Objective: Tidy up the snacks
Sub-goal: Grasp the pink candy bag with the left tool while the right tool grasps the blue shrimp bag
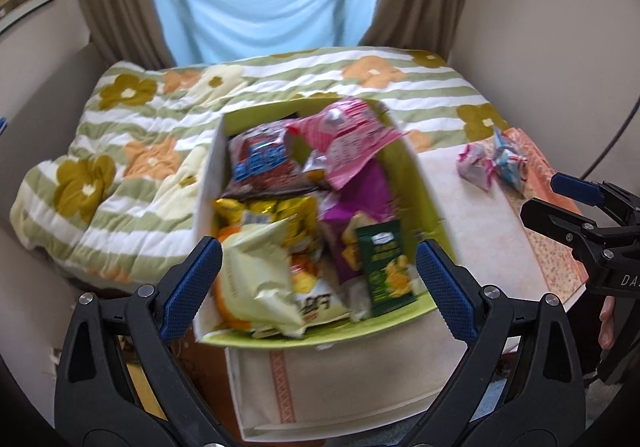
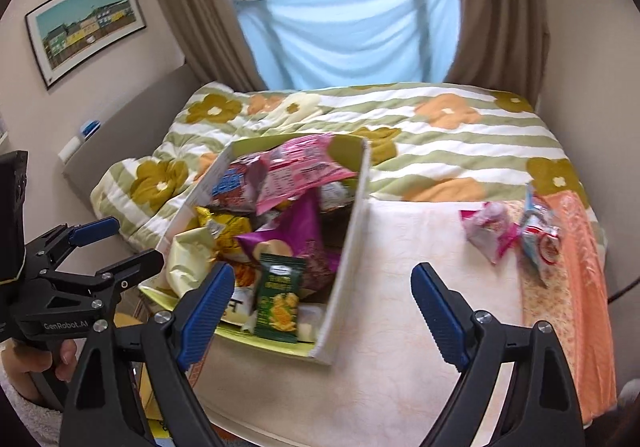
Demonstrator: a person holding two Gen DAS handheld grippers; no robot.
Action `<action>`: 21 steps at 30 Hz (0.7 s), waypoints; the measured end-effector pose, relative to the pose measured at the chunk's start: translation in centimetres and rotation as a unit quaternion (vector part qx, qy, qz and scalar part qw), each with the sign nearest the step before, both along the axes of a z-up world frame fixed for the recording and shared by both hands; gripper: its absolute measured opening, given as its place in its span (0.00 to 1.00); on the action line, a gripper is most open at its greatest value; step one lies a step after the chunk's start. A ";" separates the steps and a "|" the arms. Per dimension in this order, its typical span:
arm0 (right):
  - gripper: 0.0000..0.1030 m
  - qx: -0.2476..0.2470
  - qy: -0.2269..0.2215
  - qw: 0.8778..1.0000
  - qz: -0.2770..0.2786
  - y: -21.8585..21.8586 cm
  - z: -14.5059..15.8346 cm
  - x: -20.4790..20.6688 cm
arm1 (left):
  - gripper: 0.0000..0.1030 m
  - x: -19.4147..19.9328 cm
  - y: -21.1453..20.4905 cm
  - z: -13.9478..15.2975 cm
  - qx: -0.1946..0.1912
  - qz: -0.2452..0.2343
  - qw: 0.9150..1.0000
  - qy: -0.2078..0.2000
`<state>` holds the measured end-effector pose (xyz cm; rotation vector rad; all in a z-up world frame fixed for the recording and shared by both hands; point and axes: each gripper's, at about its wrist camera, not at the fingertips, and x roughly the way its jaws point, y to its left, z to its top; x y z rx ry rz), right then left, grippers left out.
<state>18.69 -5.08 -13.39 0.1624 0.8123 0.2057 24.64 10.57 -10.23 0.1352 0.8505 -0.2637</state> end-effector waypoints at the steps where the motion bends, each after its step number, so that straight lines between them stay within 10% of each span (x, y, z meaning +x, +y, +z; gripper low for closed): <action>1: 0.85 -0.001 0.000 1.000 -0.012 -1.1 0.0 -0.2 | 0.94 0.2 -1.0 0.0 -0.001 -0.008 1.000 0.000; 21: 1.00 0.035 0.055 0.990 -0.126 -25.0 -4.1 7.5 | 0.94 12.4 -26.5 -6.7 0.039 -0.105 0.989 0.094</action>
